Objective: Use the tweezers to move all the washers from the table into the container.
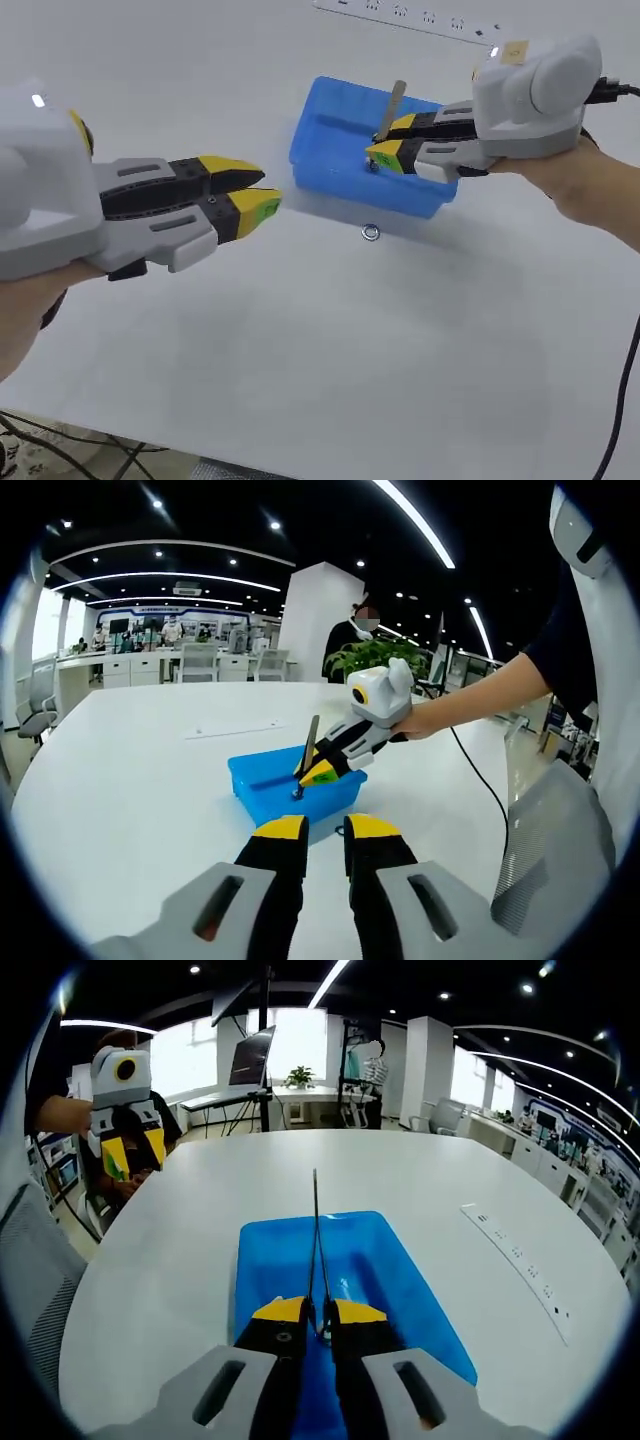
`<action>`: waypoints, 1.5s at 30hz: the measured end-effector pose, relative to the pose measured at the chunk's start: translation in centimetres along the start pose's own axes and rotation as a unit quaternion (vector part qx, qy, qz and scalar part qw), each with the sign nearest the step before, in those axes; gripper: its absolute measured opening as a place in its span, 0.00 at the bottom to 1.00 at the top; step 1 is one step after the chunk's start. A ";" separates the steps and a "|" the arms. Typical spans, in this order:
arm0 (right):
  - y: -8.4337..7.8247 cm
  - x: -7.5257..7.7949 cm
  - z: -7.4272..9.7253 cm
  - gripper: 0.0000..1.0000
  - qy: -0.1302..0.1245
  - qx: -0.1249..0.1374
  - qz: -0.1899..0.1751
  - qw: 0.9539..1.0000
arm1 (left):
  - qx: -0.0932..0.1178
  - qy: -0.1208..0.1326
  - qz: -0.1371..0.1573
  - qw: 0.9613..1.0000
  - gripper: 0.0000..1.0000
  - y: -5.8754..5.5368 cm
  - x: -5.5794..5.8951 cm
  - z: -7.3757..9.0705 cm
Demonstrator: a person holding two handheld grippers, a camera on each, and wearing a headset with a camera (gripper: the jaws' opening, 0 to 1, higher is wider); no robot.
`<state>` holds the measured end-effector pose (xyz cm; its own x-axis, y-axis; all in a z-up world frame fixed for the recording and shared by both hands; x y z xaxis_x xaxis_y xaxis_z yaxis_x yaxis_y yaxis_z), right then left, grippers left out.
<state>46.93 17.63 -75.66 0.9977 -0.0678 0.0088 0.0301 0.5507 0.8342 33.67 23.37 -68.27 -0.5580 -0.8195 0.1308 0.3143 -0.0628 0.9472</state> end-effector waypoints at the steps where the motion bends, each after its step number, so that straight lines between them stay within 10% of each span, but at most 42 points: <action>1: 0.0 -0.1 0.0 0.10 0.001 0.000 -0.002 1.000 | 0.001 0.002 0.000 1.000 0.18 0.0 -0.1 0.0; 12: 0.3 -0.3 0.7 0.10 -0.003 -0.007 0.004 1.000 | 0.002 -0.007 -0.005 1.000 0.18 0.5 0.0 -0.9; 27: 1.4 -1.0 1.6 0.08 0.001 -0.007 0.024 1.000 | 0.045 -0.039 -0.038 0.998 0.20 5.4 -2.0 -6.8; 41: 1.6 -1.2 2.0 0.08 0.003 -0.010 0.033 0.999 | 0.028 -0.117 -0.091 0.989 0.32 6.0 -1.1 -11.6; 45: 1.7 -1.4 1.9 0.08 0.007 -0.010 0.037 0.999 | 0.031 -0.132 -0.117 0.984 0.21 6.2 -0.6 -12.3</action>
<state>45.50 17.01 -73.22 0.9980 -0.0153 0.0617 -0.0420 0.5707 0.8201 45.38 16.47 -66.04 -0.7919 -0.6099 -0.0291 0.1113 -0.1911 0.9752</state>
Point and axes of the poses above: the centre of the closed fingertips' face, and the gripper's own axes: z roughly backward along the fingers, x roughly to its right, y roughly out of its top, the point moved 1 cm from there along z, roughly backward along the fingers, and after that the axes turned 2 degrees about -z, right-handed, at the moved point
